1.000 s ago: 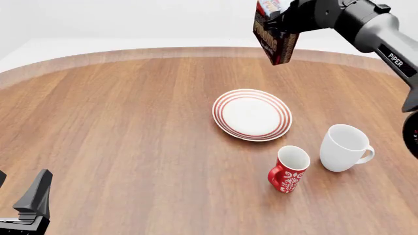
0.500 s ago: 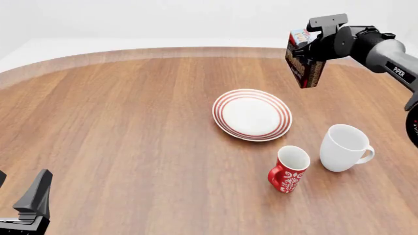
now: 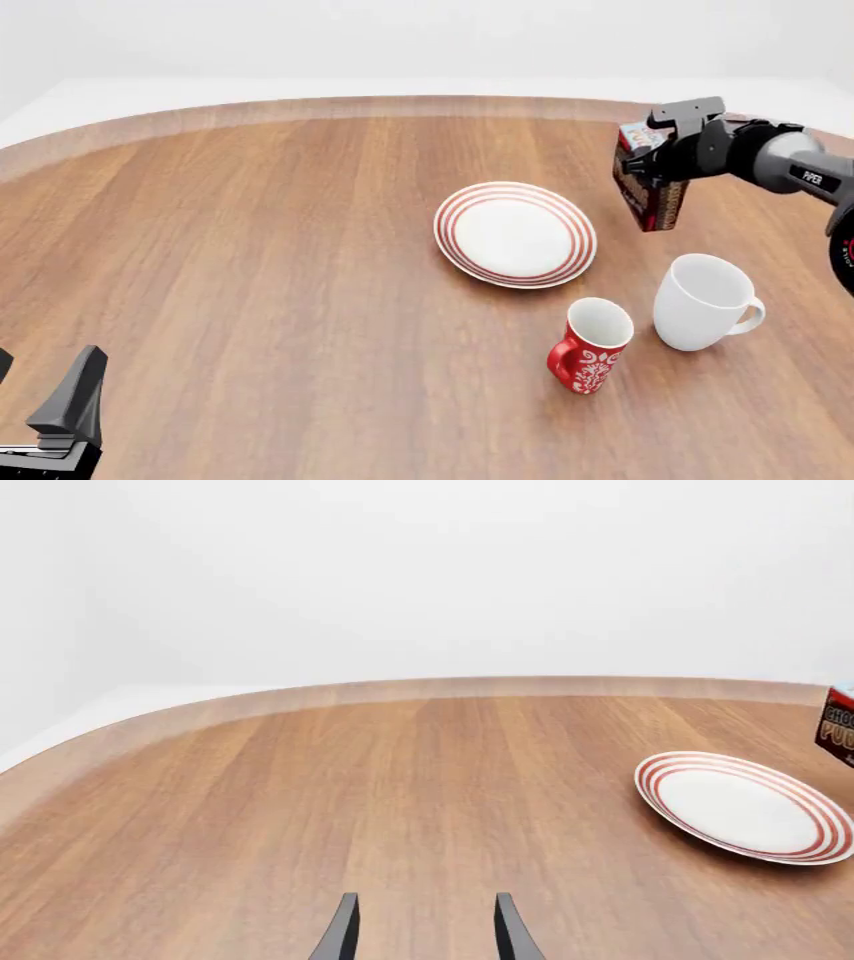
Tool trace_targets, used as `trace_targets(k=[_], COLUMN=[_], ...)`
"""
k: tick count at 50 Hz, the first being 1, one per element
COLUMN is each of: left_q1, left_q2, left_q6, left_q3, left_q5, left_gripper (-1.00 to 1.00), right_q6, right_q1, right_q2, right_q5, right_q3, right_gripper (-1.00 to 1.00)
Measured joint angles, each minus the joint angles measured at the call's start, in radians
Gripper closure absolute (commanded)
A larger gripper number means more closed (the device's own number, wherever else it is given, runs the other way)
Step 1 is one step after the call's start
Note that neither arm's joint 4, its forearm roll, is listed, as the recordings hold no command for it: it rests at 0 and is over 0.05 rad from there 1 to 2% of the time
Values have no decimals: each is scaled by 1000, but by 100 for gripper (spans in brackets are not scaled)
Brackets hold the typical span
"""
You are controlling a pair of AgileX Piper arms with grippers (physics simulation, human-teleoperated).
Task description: Put the chocolate pudding to the right of the plate.
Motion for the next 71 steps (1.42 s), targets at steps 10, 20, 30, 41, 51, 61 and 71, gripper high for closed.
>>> trace_targets(k=[10,20,30,41,51,61,71], left_q1=[0,0,0,0,0,0,0], left_q2=[0,0,0,0,0,0,0], left_q6=[0,0,0,0,0,0,0], left_q3=[0,0,0,0,0,0,0], left_q5=[0,0,0,0,0,0,0], left_gripper=[-100,-100,-100,-100,-100,-100,-100], right_q6=[-7,-10,9,92,19,-41,300], right_q1=[-15,-33,-49,50,234,-9,-531], right_q2=[19,29,-10,-217,-529,-1134,-1672], right_q5=[-54,-93,-108,-42,276,-58,-339], right_q3=[56,92,120,103,-369,-501,-413], right_gripper=[100,-100,-100,-100,-100,-100,-100])
